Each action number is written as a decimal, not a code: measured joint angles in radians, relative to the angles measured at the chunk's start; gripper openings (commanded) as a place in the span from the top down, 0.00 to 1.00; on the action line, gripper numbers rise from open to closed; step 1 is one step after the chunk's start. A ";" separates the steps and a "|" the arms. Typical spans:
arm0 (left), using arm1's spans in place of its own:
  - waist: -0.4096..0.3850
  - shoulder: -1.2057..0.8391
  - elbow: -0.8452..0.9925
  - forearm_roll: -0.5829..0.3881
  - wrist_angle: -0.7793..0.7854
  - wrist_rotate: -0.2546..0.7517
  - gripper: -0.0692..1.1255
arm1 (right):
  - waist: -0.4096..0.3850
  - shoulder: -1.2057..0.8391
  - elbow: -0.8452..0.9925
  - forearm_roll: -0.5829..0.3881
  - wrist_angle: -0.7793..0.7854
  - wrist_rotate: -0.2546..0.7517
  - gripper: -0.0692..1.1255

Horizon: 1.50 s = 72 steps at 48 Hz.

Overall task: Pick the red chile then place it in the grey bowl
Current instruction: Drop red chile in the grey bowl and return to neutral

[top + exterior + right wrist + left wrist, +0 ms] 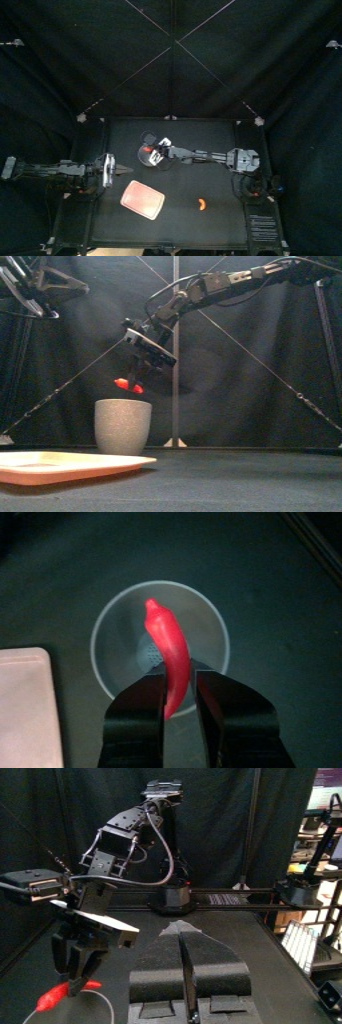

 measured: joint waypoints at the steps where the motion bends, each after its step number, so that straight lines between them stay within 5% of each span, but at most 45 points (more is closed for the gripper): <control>1: 0.000 0.000 0.000 0.000 0.000 0.000 0.98 | 0.000 0.006 -0.011 0.003 0.006 -0.005 0.46; 16: 0.000 0.000 0.000 0.000 0.000 0.000 0.98 | 0.012 0.034 -0.063 0.025 0.034 -0.037 0.19; 33: 0.000 0.000 0.000 0.002 0.002 0.000 0.98 | 0.052 -0.100 0.069 -0.043 -0.224 -0.037 0.19; 50: 0.014 0.000 0.005 0.000 0.002 0.000 0.98 | 0.101 -0.419 0.471 -0.060 -0.664 -0.034 0.19; 72: 0.023 -0.002 0.008 0.000 0.002 0.000 0.98 | 0.161 -0.792 0.871 -0.196 -0.822 -0.029 0.19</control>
